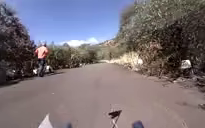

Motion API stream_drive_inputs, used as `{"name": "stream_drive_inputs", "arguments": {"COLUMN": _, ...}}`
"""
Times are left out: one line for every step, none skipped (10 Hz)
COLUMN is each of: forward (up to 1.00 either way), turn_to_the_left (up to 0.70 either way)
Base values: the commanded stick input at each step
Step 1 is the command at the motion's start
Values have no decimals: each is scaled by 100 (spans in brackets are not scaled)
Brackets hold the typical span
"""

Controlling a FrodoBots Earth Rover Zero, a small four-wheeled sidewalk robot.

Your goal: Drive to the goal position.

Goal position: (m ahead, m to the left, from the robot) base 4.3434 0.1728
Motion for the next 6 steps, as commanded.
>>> {"name": "stream_drive_inputs", "arguments": {"forward": 85, "turn_to_the_left": 0}}
{"name": "stream_drive_inputs", "arguments": {"forward": 85, "turn_to_the_left": 0}}
{"name": "stream_drive_inputs", "arguments": {"forward": 85, "turn_to_the_left": 0}}
{"name": "stream_drive_inputs", "arguments": {"forward": 85, "turn_to_the_left": 0}}
{"name": "stream_drive_inputs", "arguments": {"forward": 85, "turn_to_the_left": 0}}
{"name": "stream_drive_inputs", "arguments": {"forward": 85, "turn_to_the_left": 0}}
